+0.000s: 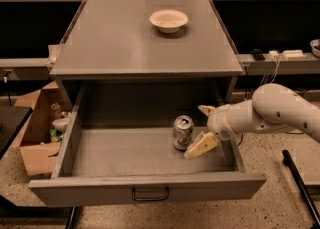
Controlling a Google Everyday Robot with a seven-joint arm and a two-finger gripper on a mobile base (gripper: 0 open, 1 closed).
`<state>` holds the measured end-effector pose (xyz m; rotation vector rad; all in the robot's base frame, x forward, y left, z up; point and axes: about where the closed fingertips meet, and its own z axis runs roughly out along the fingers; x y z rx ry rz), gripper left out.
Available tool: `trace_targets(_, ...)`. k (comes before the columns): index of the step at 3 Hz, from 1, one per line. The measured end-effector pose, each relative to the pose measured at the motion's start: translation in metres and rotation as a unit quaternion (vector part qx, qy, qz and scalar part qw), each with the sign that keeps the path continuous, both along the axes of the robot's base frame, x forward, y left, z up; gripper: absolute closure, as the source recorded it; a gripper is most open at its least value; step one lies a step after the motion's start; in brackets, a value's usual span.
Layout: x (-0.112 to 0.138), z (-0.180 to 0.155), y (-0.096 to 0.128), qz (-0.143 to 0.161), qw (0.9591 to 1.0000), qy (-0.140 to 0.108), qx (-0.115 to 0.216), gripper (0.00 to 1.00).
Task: Pick 7up can from top drawer and place on counter
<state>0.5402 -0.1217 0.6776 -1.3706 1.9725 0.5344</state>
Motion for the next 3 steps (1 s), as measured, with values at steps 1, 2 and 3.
trace_targets(1,0.013,-0.010,0.008,-0.009,0.9999,-0.001,0.013,0.00)
trace_targets(2,0.021,-0.011,0.016,-0.011,0.9997,-0.005,0.023,0.15)
trace_targets(3,0.023,-0.007,0.025,-0.006,0.9994,-0.012,0.032,0.38)
